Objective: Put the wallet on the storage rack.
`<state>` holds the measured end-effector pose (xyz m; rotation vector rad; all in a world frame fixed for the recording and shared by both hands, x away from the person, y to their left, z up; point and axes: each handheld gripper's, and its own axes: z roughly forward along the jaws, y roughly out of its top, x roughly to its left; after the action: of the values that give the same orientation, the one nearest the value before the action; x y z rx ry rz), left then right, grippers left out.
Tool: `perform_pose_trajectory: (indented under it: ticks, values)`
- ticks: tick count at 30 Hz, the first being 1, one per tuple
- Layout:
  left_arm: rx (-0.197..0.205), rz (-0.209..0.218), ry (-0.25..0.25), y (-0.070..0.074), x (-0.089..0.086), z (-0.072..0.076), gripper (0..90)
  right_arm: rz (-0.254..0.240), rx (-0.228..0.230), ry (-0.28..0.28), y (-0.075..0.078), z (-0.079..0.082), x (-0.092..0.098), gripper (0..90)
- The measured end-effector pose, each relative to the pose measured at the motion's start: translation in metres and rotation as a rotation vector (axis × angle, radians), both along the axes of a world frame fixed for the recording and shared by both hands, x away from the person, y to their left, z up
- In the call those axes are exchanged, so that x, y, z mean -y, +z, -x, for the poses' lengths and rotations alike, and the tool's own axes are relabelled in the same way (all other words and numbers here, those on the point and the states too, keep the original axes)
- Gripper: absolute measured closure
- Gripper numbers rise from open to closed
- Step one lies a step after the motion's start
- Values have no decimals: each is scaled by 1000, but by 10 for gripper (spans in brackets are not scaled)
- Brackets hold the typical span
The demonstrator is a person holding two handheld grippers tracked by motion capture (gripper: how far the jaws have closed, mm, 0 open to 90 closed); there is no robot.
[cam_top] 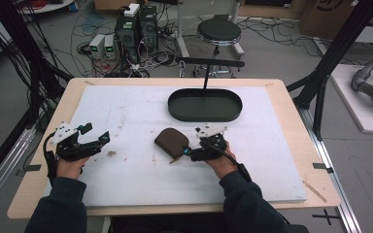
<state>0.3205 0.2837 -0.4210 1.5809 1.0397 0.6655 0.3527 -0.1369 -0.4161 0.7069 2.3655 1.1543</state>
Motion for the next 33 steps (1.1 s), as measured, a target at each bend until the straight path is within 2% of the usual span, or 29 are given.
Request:
perform_pose_trajectory:
  ticks: [5,9,14,21,23,24,27,33]
  values:
    - [-6,-6,-9,-2,1,-1,200,39,16,50,-3,-1,-38,207]
    - [-14,-2,-9,-3,2,-1,201,90,34,71,-7,-6,-58,207]
    - [-18,0,-9,-3,1,-1,204,189,14,45,-21,-13,-70,207]
    - [-22,6,-8,-4,1,-2,208,284,75,40,-26,-9,-77,231]
    - [-22,8,-8,-4,1,-2,210,299,72,25,-25,-8,-78,256]
    - [-26,9,-8,-4,1,-1,210,300,73,27,-25,-8,-79,273]
    - [-29,15,-5,-4,0,-1,211,277,29,-4,-20,-7,-77,337]
    - [-32,25,1,-5,-2,-1,213,211,-36,10,-10,-7,-67,512]
